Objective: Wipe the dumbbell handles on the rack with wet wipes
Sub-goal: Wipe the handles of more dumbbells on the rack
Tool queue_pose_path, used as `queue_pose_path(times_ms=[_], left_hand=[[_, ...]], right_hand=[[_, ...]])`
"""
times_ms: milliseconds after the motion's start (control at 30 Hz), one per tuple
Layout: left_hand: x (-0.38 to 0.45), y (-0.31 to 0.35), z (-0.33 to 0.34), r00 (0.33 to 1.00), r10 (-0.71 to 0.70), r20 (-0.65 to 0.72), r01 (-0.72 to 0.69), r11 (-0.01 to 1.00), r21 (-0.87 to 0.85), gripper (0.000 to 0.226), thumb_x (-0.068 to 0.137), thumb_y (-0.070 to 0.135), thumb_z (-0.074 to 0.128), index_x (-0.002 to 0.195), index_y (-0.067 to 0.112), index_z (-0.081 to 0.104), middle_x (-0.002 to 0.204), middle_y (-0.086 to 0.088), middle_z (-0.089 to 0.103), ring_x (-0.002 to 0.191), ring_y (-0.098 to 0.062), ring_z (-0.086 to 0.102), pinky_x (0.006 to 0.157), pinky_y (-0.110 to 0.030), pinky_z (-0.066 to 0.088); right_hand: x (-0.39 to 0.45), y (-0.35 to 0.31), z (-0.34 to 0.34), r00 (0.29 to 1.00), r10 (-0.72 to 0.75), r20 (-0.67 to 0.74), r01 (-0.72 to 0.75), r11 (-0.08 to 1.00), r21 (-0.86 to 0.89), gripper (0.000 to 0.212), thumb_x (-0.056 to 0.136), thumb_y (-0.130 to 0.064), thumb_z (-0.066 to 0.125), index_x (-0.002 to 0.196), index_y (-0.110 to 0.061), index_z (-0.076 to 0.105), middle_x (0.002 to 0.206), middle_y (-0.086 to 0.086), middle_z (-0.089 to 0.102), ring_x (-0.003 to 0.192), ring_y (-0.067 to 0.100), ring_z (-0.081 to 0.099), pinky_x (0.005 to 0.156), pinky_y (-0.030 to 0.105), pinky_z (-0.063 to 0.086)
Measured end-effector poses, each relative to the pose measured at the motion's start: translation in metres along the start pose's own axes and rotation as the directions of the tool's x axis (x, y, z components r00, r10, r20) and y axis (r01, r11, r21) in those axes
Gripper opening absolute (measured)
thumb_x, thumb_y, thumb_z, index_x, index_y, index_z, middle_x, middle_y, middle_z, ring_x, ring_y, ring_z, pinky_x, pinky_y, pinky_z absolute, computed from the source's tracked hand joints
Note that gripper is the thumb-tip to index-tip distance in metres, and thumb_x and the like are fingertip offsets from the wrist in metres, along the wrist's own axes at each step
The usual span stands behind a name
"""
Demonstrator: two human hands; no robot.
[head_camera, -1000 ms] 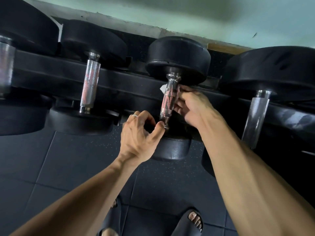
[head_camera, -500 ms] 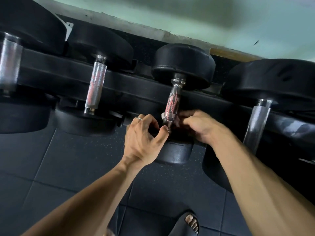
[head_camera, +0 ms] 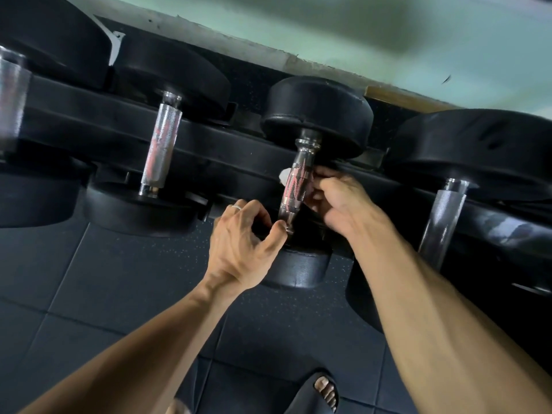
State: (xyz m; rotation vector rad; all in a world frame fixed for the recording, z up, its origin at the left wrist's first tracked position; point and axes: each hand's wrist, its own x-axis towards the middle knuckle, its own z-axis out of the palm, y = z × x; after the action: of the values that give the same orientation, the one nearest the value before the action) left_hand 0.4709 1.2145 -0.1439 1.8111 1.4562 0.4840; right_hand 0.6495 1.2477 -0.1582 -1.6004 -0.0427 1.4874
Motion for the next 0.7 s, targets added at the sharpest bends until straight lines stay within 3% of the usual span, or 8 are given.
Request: queue_pose_path(times_ms=[100, 167, 233, 300, 367, 467, 533, 700], left_hand=[[0.0, 0.0, -0.001, 1.0, -0.003, -0.005, 0.003, 1.0, 0.005, 0.036, 0.072, 0.058, 0.043, 0.066, 0.023, 0.051, 0.072, 0.009, 0.053, 0.078, -0.014, 0.052, 0.07, -0.029, 0.036], [-0.001, 0.001, -0.001, 1.0, -0.01, -0.001, 0.011, 1.0, 0.007, 0.036, 0.072, 0.058, 0.042, 0.066, 0.023, 0.051, 0.073, 0.009, 0.054, 0.078, -0.014, 0.052, 0.069, -0.029, 0.036], [-0.001, 0.001, -0.002, 1.0, -0.017, 0.002, 0.017, 1.0, 0.007, 0.037, 0.072, 0.058, 0.042, 0.067, 0.023, 0.051, 0.073, 0.01, 0.054, 0.078, -0.012, 0.052, 0.068, -0.027, 0.036], [-0.002, 0.002, -0.002, 1.0, -0.023, -0.005, 0.023, 1.0, 0.004, 0.039, 0.072, 0.058, 0.042, 0.068, 0.021, 0.053, 0.073, 0.01, 0.054, 0.078, -0.011, 0.052, 0.068, -0.027, 0.036], [-0.002, 0.003, -0.002, 0.999, -0.034, -0.003, 0.034, 0.999, 0.008, 0.042, 0.072, 0.059, 0.042, 0.069, 0.019, 0.055, 0.074, 0.009, 0.054, 0.078, -0.011, 0.052, 0.068, -0.027, 0.037], [-0.002, 0.004, -0.003, 0.999, -0.042, 0.001, 0.042, 0.999, 0.012, 0.044, 0.072, 0.059, 0.042, 0.071, 0.018, 0.056, 0.075, 0.009, 0.054, 0.077, -0.011, 0.052, 0.068, -0.027, 0.036], [-0.002, 0.004, -0.003, 0.999, -0.048, 0.003, 0.048, 0.999, 0.012, 0.045, 0.072, 0.06, 0.042, 0.072, 0.018, 0.057, 0.076, 0.008, 0.055, 0.078, -0.012, 0.052, 0.068, -0.027, 0.037], [-0.002, 0.003, -0.003, 0.999, -0.044, 0.011, 0.044, 0.999, 0.005, 0.043, 0.073, 0.059, 0.042, 0.072, 0.018, 0.057, 0.077, 0.007, 0.056, 0.079, -0.012, 0.053, 0.068, -0.028, 0.039]], right_hand=[[-0.004, 0.016, -0.002, 0.984, 0.126, 0.13, -0.127, 0.992, 0.003, 0.037, 0.094, 0.013, 0.044, 0.113, -0.007, 0.07, 0.109, 0.014, 0.075, 0.1, 0.024, 0.072, 0.091, 0.039, 0.055], [-0.011, 0.02, -0.011, 0.974, 0.158, 0.161, -0.142, 0.985, -0.101, 0.033, 0.094, 0.012, 0.048, 0.11, -0.008, 0.07, 0.098, 0.008, 0.077, 0.089, 0.019, 0.072, 0.082, 0.035, 0.056], [-0.006, 0.01, -0.012, 0.988, 0.12, 0.098, -0.116, 0.992, -0.047, 0.031, 0.093, 0.013, 0.05, 0.096, -0.012, 0.068, 0.082, 0.006, 0.075, 0.076, 0.018, 0.069, 0.07, 0.033, 0.057], [0.005, -0.004, -0.006, 0.996, 0.074, 0.059, -0.081, 0.987, 0.141, 0.025, 0.093, 0.007, 0.054, 0.09, -0.015, 0.067, 0.082, 0.006, 0.075, 0.081, 0.019, 0.072, 0.079, 0.037, 0.058], [0.007, -0.009, 0.002, 0.995, 0.062, 0.077, -0.075, 0.981, 0.18, 0.021, 0.095, 0.0, 0.056, 0.088, -0.012, 0.072, 0.092, 0.005, 0.076, 0.098, 0.023, 0.073, 0.092, 0.039, 0.055], [-0.007, 0.005, -0.001, 0.98, 0.141, 0.139, -0.145, 0.989, 0.025, 0.025, 0.096, 0.004, 0.05, 0.093, -0.012, 0.069, 0.092, 0.01, 0.077, 0.083, 0.02, 0.074, 0.077, 0.035, 0.057], [-0.011, 0.006, -0.006, 0.977, 0.156, 0.148, -0.152, 0.988, -0.036, 0.027, 0.095, 0.01, 0.048, 0.099, -0.013, 0.063, 0.101, 0.017, 0.075, 0.081, 0.022, 0.07, 0.079, 0.036, 0.055], [0.003, -0.011, 0.0, 0.992, 0.065, 0.109, -0.073, 0.994, 0.076, 0.033, 0.096, 0.008, 0.049, 0.088, -0.019, 0.065, 0.08, 0.004, 0.074, 0.077, 0.019, 0.07, 0.069, 0.034, 0.056]])
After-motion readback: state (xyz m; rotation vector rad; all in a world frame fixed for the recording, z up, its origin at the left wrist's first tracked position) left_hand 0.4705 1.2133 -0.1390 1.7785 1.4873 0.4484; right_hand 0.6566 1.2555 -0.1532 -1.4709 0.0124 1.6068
